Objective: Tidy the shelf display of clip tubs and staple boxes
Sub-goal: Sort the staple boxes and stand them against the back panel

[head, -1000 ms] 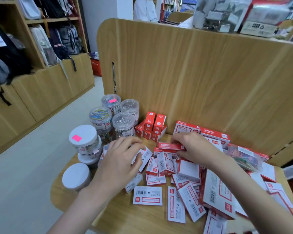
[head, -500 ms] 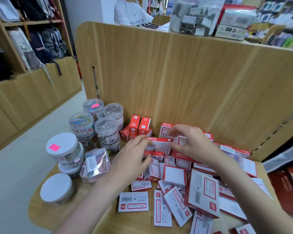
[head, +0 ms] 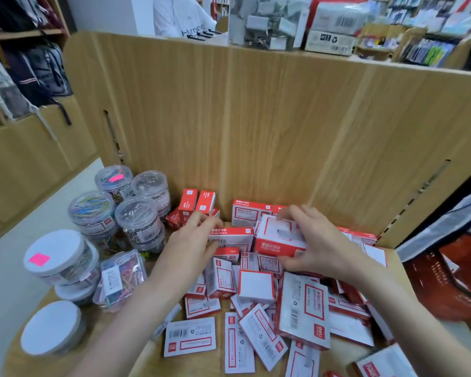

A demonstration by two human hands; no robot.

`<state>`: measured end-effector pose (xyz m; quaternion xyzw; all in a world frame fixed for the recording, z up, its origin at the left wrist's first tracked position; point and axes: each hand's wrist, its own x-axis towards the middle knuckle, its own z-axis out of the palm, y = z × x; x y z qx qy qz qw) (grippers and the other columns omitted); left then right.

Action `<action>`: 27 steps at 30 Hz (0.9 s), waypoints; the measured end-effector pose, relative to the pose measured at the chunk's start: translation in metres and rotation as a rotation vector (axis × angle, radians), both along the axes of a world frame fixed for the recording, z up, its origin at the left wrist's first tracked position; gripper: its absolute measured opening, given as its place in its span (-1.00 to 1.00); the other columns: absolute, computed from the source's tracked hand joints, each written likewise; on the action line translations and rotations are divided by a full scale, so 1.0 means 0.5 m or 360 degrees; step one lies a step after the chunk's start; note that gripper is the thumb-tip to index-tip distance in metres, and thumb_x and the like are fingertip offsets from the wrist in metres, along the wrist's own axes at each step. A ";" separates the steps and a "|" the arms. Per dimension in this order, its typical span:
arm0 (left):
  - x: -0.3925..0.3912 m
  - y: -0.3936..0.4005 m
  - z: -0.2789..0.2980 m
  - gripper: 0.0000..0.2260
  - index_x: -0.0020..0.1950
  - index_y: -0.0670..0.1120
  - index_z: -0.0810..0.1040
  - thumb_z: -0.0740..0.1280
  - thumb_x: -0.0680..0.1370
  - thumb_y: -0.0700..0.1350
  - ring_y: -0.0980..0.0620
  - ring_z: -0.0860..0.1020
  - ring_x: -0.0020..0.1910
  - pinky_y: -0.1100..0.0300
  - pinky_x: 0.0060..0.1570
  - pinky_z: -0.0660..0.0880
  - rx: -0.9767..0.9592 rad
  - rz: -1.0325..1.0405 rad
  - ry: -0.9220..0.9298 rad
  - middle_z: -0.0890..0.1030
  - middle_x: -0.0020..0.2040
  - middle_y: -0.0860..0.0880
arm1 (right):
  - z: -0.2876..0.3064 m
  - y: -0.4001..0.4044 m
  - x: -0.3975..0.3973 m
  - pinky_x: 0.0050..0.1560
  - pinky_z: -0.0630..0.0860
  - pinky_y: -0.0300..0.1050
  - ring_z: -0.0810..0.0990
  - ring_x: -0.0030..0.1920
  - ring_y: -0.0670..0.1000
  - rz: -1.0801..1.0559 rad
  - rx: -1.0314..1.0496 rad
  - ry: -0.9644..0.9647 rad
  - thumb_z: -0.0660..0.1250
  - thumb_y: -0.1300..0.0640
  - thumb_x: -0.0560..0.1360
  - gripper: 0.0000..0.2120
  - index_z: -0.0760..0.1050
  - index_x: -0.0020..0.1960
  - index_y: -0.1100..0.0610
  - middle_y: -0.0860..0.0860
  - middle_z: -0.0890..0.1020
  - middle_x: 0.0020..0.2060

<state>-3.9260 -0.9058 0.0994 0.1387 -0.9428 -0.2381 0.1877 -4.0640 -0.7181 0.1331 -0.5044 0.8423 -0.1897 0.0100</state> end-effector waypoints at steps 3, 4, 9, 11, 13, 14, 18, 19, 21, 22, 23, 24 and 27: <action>-0.012 0.001 0.004 -0.77 0.18 -0.04 0.48 0.31 0.53 -0.11 0.00 0.54 -0.05 0.22 -0.05 0.40 -0.0110 0.0076 -0.0018 0.43 0.12 0.05 | 0.047 0.023 -0.008 -0.19 0.37 -0.42 0.49 -0.23 -0.19 -0.0180 -0.0393 -0.0348 0.28 -0.12 0.11 -0.57 0.38 -0.06 0.01 -0.12 0.54 -0.23; -0.018 0.002 0.005 -0.77 0.18 -0.06 0.49 0.31 0.53 -0.12 -0.01 0.54 -0.02 0.21 -0.06 0.40 -0.0130 0.0093 -0.0006 0.45 0.13 0.03 | 0.060 0.033 -0.014 -0.26 0.37 -0.40 0.48 -0.29 -0.23 -0.0242 -0.0446 -0.0378 0.29 -0.08 0.13 -0.61 0.37 -0.09 0.02 -0.12 0.54 -0.28; -0.038 0.006 0.000 -0.80 0.13 -0.16 0.53 0.32 0.51 -0.22 -0.13 0.56 -0.06 0.13 -0.16 0.38 -0.0194 0.0139 0.0024 0.50 0.05 -0.10 | 0.083 0.072 -0.020 -0.34 0.35 -0.35 0.48 -0.32 -0.20 -0.0237 -0.0286 -0.0292 0.40 0.15 0.30 -0.78 0.38 -0.14 0.04 -0.10 0.55 -0.34; -0.036 0.009 -0.001 -0.78 0.17 -0.14 0.52 0.30 0.53 -0.19 -0.11 0.55 -0.02 0.15 -0.13 0.38 -0.0217 0.0158 0.0013 0.48 0.08 -0.07 | 0.081 0.081 -0.013 -0.37 0.34 -0.34 0.47 -0.34 -0.18 -0.0222 -0.0236 -0.0264 0.40 0.23 0.31 -0.77 0.37 -0.20 0.02 -0.09 0.54 -0.38; -0.033 0.010 -0.003 -0.78 0.19 -0.10 0.49 0.28 0.54 -0.16 -0.09 0.54 -0.01 0.12 -0.12 0.41 -0.0241 0.0164 -0.0003 0.46 0.11 -0.04 | 0.086 0.087 -0.005 -0.41 0.34 -0.33 0.47 -0.38 -0.15 -0.0194 -0.0196 -0.0255 0.39 0.22 0.32 -0.80 0.36 -0.25 0.04 -0.07 0.53 -0.42; -0.032 0.010 -0.005 -0.77 0.20 -0.09 0.48 0.27 0.55 -0.15 -0.08 0.54 -0.01 0.12 -0.15 0.42 -0.0279 0.0174 -0.0020 0.46 0.12 -0.04 | 0.090 0.089 -0.002 -0.43 0.35 -0.31 0.48 -0.40 -0.12 -0.0179 -0.0172 -0.0255 0.38 0.19 0.33 -0.83 0.37 -0.26 0.06 -0.04 0.54 -0.42; -0.026 0.014 -0.015 -0.71 0.12 -0.13 0.52 0.42 0.42 -0.19 -0.12 0.52 -0.08 0.18 -0.43 0.33 -0.0466 0.0154 -0.0057 0.50 0.03 -0.09 | 0.111 0.086 0.010 -0.39 0.42 -0.22 0.53 -0.36 -0.07 -0.0158 -0.0090 -0.0258 0.37 0.18 0.38 -0.89 0.44 -0.24 0.15 0.02 0.59 -0.39; -0.023 0.017 -0.017 -0.67 0.09 -0.13 0.54 0.47 0.36 -0.22 -0.13 0.51 -0.09 0.19 -0.48 0.34 -0.0508 0.0157 -0.0021 0.51 0.00 -0.10 | 0.116 0.086 0.012 -0.40 0.43 -0.25 0.54 -0.35 -0.09 -0.0160 -0.0067 -0.0266 0.37 0.16 0.39 -0.91 0.46 -0.21 0.13 0.00 0.60 -0.37; -0.018 0.025 -0.021 -0.64 0.07 -0.14 0.57 0.51 0.30 -0.25 -0.14 0.49 -0.08 0.15 -0.45 0.43 -0.0578 0.0174 0.0085 0.53 -0.01 -0.12 | 0.120 0.091 0.014 -0.39 0.45 -0.28 0.56 -0.31 -0.15 -0.0187 -0.0015 -0.0334 0.38 0.12 0.39 -0.88 0.49 -0.11 0.09 -0.05 0.62 -0.30; -0.016 0.029 -0.021 -0.64 0.07 -0.15 0.57 0.50 0.30 -0.26 -0.14 0.48 -0.06 0.09 -0.36 0.48 -0.0614 0.0177 0.0146 0.53 0.00 -0.12 | 0.117 0.095 0.015 -0.38 0.45 -0.30 0.57 -0.29 -0.17 -0.0204 0.0003 -0.0405 0.38 0.11 0.38 -0.84 0.48 -0.06 0.07 -0.07 0.63 -0.26; -0.014 0.032 -0.022 -0.66 0.07 -0.16 0.57 0.49 0.31 -0.27 -0.14 0.46 -0.04 0.03 -0.25 0.49 -0.0643 0.0178 0.0210 0.54 0.01 -0.13 | 0.113 0.099 0.018 -0.35 0.47 -0.30 0.58 -0.28 -0.17 -0.0215 0.0017 -0.0488 0.39 0.11 0.37 -0.80 0.47 -0.02 0.05 -0.08 0.64 -0.24; -0.013 0.035 -0.020 -0.67 0.07 -0.16 0.57 0.47 0.32 -0.27 -0.14 0.45 -0.02 -0.01 -0.17 0.48 -0.0650 0.0177 0.0277 0.54 0.02 -0.13 | 0.104 0.104 0.021 -0.30 0.51 -0.24 0.59 -0.26 -0.14 -0.0213 0.0026 -0.0569 0.40 0.13 0.36 -0.77 0.47 0.00 0.04 -0.08 0.64 -0.22; -0.018 0.043 -0.018 -0.74 0.09 -0.14 0.56 0.40 0.41 -0.20 -0.06 0.43 0.02 0.03 -0.04 0.44 -0.0524 -0.0018 0.0424 0.54 0.02 -0.08 | 0.065 0.114 0.036 -0.10 0.55 -0.03 0.61 -0.16 -0.09 -0.0164 0.0030 -0.0745 0.42 0.14 0.36 -0.71 0.43 0.03 -0.02 -0.07 0.63 -0.14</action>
